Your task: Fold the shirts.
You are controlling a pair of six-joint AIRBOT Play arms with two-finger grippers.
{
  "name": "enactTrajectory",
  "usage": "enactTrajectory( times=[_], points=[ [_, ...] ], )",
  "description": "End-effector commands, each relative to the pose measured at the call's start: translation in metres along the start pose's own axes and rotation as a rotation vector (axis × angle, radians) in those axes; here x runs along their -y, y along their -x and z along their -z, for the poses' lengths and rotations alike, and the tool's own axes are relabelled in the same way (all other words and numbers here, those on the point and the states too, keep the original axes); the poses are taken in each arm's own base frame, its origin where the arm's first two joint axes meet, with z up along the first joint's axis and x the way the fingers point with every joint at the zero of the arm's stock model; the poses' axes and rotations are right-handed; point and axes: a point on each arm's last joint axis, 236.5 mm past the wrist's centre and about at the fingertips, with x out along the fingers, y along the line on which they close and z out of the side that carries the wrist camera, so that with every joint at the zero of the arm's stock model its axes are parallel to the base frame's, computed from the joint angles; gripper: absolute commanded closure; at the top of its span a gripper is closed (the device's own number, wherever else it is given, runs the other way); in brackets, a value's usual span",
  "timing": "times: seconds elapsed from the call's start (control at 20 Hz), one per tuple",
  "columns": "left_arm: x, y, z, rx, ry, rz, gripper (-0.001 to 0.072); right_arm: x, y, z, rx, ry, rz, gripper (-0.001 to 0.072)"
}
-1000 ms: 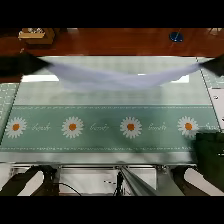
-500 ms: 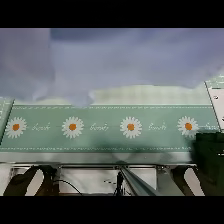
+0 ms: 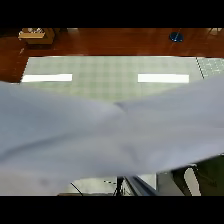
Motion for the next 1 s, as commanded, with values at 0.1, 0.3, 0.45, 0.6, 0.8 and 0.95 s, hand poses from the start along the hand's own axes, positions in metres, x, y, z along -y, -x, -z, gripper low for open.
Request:
enactTrajectory(
  times=[0.1, 0.3, 0.45, 0.6, 0.8, 0.95],
  points=[
    [-0.036, -0.035, 0.085, -0.392, 0.068, -0.026, 0.0685, 0.02, -0.033, 0.077, -0.372, -0.056, -0.026, 0.0693],
    [-0.077, -0.115, 0.148, -0.575, 0.167, 0.029, 0.0686, 0.05, -0.117, 0.148, -0.689, -0.182, -0.078, 0.0693],
    [-0.097, -0.189, 0.205, -0.693, 0.309, 0.131, 0.0685, 0.07, -0.184, 0.196, -0.89, -0.281, -0.124, 0.0693],
    [-0.106, -0.25, 0.269, -0.85, 0.419, 0.21, 0.0685, 0.062, -0.24, 0.238, -1.027, -0.296, -0.192, 0.0693],
    [-0.113, -0.327, 0.336, -0.908, 0.434, 0.25, 0.0685, 0.04, -0.339, 0.265, -0.942, -0.258, -0.21, 0.0693],
    [-0.133, -0.366, 0.368, -0.882, 0.475, 0.193, 0.0685, 0.034, -0.396, 0.28, -0.851, -0.255, -0.192, 0.0693]
  ],
)
